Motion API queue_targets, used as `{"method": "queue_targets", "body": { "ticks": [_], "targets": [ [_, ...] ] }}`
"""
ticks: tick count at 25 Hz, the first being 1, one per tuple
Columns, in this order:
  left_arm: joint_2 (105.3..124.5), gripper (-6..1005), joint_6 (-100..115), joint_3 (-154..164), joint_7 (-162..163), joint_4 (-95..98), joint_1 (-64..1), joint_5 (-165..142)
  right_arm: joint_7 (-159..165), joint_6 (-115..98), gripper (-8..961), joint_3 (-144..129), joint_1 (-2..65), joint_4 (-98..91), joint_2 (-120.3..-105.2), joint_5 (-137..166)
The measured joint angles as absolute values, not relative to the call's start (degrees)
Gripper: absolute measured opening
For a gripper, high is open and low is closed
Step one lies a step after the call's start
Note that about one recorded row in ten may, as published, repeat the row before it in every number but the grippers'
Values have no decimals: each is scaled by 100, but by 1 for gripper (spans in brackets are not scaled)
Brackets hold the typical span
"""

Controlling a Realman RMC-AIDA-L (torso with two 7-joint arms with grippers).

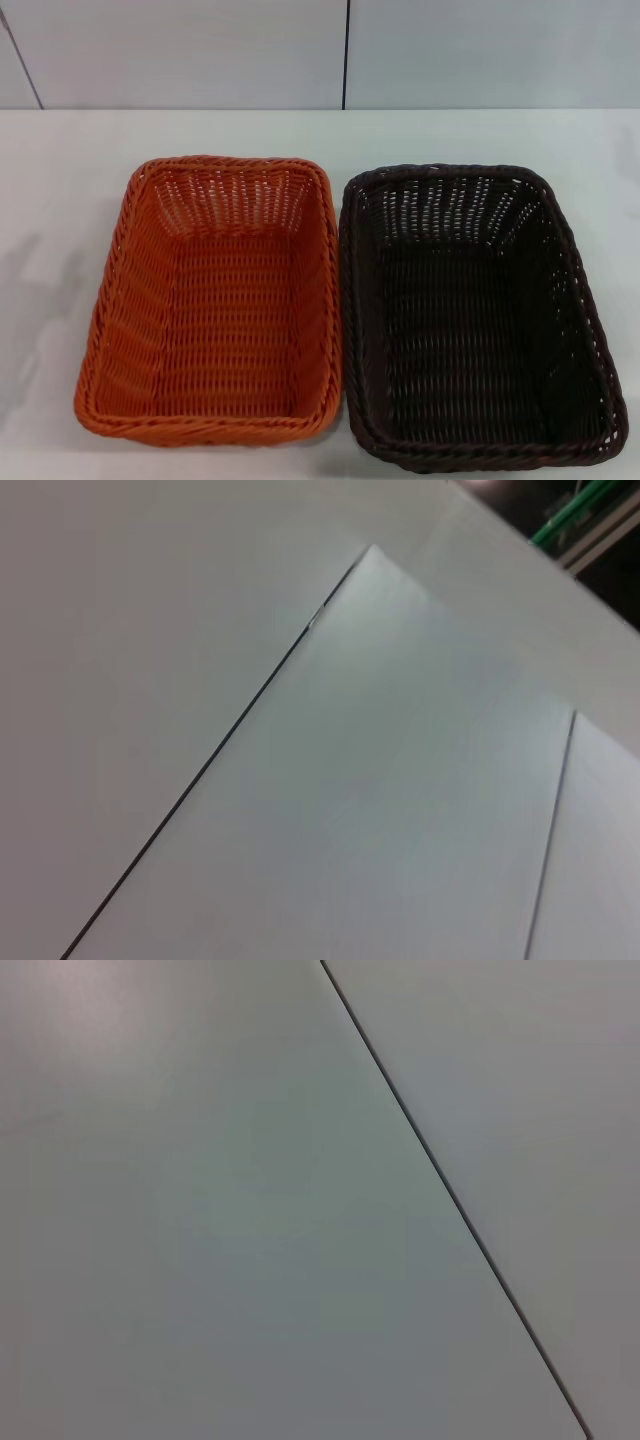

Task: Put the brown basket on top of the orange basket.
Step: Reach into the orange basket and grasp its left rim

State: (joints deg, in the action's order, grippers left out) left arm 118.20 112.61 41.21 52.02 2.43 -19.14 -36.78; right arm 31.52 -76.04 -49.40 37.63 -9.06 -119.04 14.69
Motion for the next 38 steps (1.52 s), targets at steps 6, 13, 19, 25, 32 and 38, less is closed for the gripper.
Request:
{"method": "queue_targets", "body": {
  "ticks": [6,13,19,25,32,38],
  "targets": [
    [11803,769,10138,4583,5676,960,-2045,-3691,3139,-7588,501,-4939,3761,-911,-11900,1470],
    [11720,769,7988,5459,7212,2841,-2108,-3824,3127,-7532,500,-4939,3712,-887,-11902,1469],
    [11432,768,6604,5632,9443,4779,-2097,-5622,3124,-7518,501,-4906,3649,-831,-11906,1435],
    [10984,768,6367,5538,12437,6440,-2181,-8364,3116,-7437,501,-4876,3646,-853,-11895,1430],
    [11014,768,7680,5111,14592,8524,-2334,-11371,3105,-7229,501,-4852,3648,-922,-11883,1424],
    [11421,768,9024,5097,15135,9770,-2373,-13149,3102,-7222,501,-4851,3587,-931,-11882,1423]
  ]
}}
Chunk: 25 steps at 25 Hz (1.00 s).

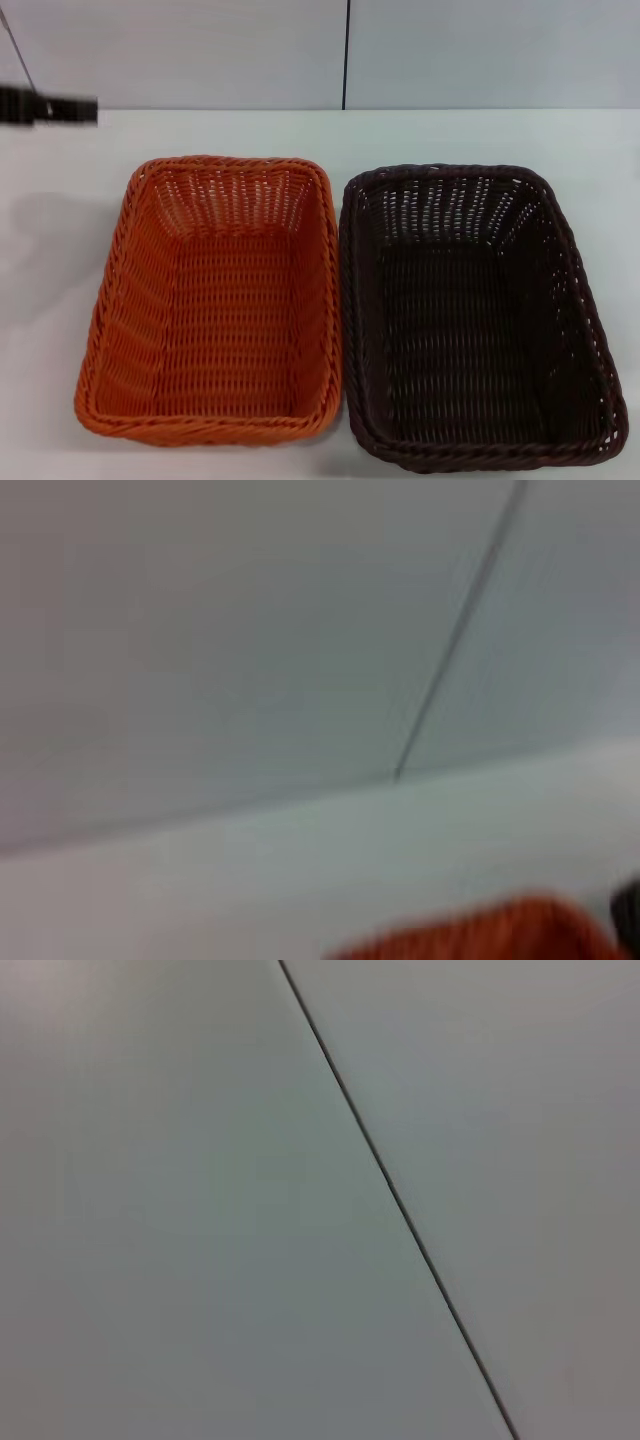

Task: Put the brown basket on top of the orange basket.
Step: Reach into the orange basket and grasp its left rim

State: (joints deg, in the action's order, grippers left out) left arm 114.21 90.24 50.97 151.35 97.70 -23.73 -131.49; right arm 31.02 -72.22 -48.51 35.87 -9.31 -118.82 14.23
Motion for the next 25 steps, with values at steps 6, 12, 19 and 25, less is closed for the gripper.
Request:
{"method": "queue_targets", "body": {
  "ticks": [6,12,19,25],
  "targets": [
    [11773,768,9637,5203,15101,9729,-2410,-13849,3102,-7222,500,-4851,3552,-922,-11882,1423],
    [11811,768,9632,5305,15146,9405,-2299,-13853,3102,-7222,500,-4878,3553,-900,-11882,1423],
    [11819,765,9524,5275,15124,8888,-2238,-13827,3102,-7172,500,-4888,3570,-887,-11882,1437],
    [11789,656,9397,5233,14904,8639,-2155,-13440,3102,-7090,501,-4905,3620,-887,-11882,1448]
  ]
}}
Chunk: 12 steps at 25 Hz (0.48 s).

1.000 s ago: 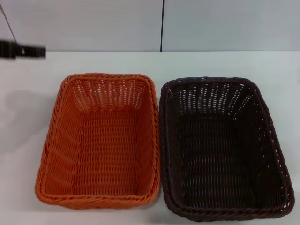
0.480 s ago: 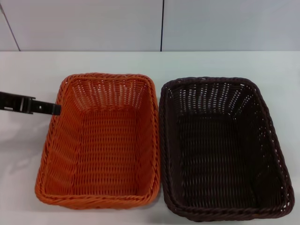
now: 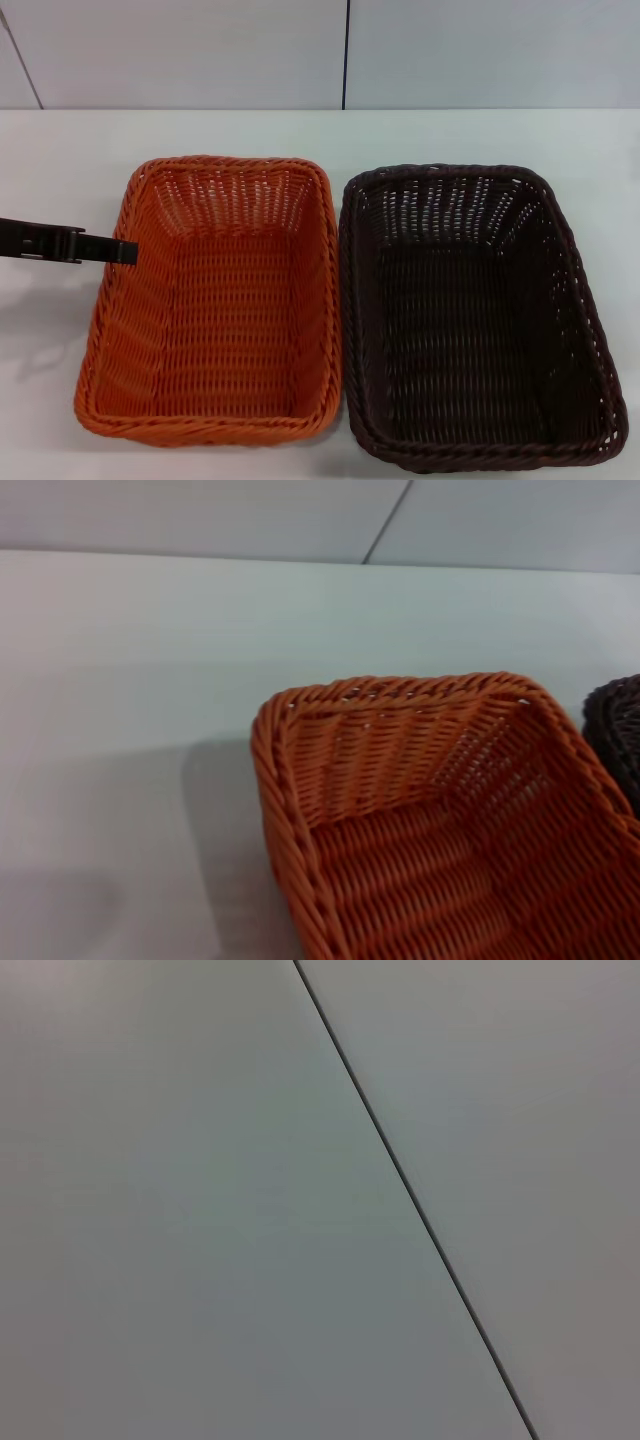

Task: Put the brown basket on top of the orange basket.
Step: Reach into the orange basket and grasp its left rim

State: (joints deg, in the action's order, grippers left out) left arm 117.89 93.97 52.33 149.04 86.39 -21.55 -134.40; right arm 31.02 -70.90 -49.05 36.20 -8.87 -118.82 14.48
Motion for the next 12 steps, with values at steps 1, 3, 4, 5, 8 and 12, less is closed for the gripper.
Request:
{"method": "queue_targets", "body": {
  "ticks": [1,3,4,5,8,12],
  "targets": [
    [11789,629,9397,5233,14904,8639,-2155,-13440,3102,-7090,501,-4904,3624,-887,-11883,1448],
    [11782,608,9416,5231,14898,8623,-2135,-13405,3102,-7088,501,-4904,3628,-889,-11883,1444],
    [11781,613,9423,5231,14903,8622,-2132,-13412,3102,-7087,501,-4904,3628,-889,-11882,1441],
    [11781,619,9423,5231,14903,8622,-2132,-13412,3102,-7087,500,-4904,3628,-889,-11882,1441],
    [11779,638,9403,5213,14942,8471,-2113,-13460,3102,-7080,500,-4904,3628,-890,-11882,1440],
    [11777,664,9386,5167,14945,8389,-2111,-13463,3102,-7073,501,-4902,3624,-889,-11882,1448]
  ]
}}
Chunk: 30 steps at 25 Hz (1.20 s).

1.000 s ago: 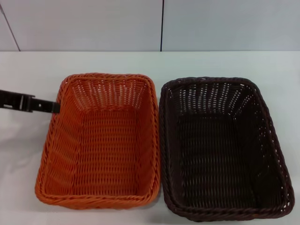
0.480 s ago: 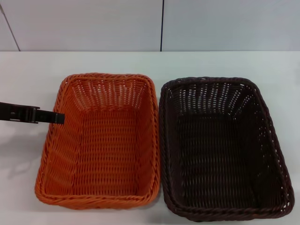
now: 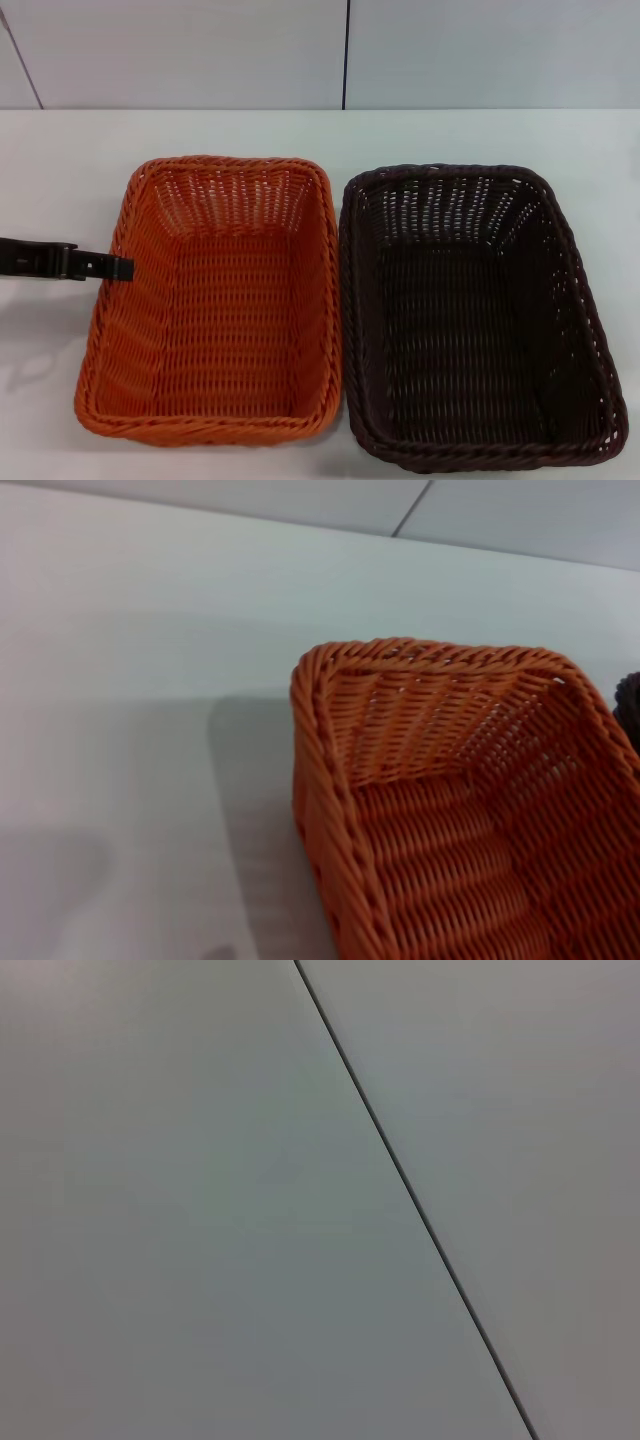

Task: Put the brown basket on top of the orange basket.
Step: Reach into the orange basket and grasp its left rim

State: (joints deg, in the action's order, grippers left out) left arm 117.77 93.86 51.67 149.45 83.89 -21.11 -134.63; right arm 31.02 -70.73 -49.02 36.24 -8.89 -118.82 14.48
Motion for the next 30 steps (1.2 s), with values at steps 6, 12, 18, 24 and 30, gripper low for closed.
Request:
{"method": "queue_targets", "body": {
  "ticks": [6,12,18,24,30],
  "targets": [
    [11774,703,9313,5069,14910,8152,-2109,-13493,3102,-7066,500,-4883,3610,-887,-11876,1460],
    [11779,724,9075,5110,14888,7816,-2103,-13638,3102,-7066,500,-4902,3579,-887,-11870,1460],
    [11790,722,8926,5161,14884,7556,-2101,-13724,3102,-7066,501,-4894,3543,-889,-11857,1459],
    [11806,720,8770,5355,14901,7364,-2154,-13722,3102,-7066,501,-4904,3526,-887,-11854,1459],
    [11812,718,8644,5543,14930,7282,-2197,-13690,3102,-6956,500,-4904,3517,-907,-11855,1459]
  ]
}}
